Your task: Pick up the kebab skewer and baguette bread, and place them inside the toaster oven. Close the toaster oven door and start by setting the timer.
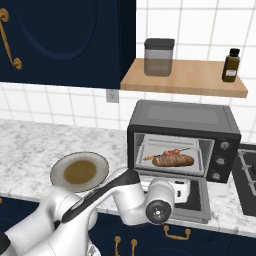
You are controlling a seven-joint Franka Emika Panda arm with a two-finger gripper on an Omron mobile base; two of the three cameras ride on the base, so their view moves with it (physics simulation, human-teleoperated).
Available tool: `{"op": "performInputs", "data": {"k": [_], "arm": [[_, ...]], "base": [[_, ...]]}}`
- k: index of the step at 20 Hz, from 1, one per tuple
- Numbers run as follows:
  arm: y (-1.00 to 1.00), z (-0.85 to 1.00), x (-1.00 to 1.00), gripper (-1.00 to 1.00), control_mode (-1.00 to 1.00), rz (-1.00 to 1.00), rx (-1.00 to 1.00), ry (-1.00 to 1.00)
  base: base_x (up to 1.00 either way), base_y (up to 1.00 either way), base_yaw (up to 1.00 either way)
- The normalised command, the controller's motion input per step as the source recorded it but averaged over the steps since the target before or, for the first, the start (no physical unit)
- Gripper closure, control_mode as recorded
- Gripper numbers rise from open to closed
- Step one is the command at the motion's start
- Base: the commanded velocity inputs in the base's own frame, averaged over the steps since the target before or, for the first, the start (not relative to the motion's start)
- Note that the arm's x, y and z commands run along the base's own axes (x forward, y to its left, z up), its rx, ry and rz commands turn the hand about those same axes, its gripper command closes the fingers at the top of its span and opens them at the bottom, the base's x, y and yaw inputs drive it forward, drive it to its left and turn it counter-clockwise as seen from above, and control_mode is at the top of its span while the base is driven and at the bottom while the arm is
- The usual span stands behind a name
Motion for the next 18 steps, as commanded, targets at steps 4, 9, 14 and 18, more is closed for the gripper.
{"op": "performInputs", "data": {"k": [4, 9, 14, 18], "arm": [[0.00, -0.03, 0.19, -1.00, -1.00, -0.09, 0.02, 0.00], [0.02, -0.01, 0.44, -1.00, -1.00, -0.02, 0.00, 0.00], [-0.07, -0.23, 0.17, -1.00, -1.00, 0.06, 0.00, 0.00], [-0.20, -0.11, 0.10, -1.00, -1.00, 0.09, 0.02, 0.00]], "base": [[0.00, 0.00, 0.00], [0.00, 0.00, 0.00], [0.00, 0.00, 0.00], [0.00, 0.00, 0.00]]}}
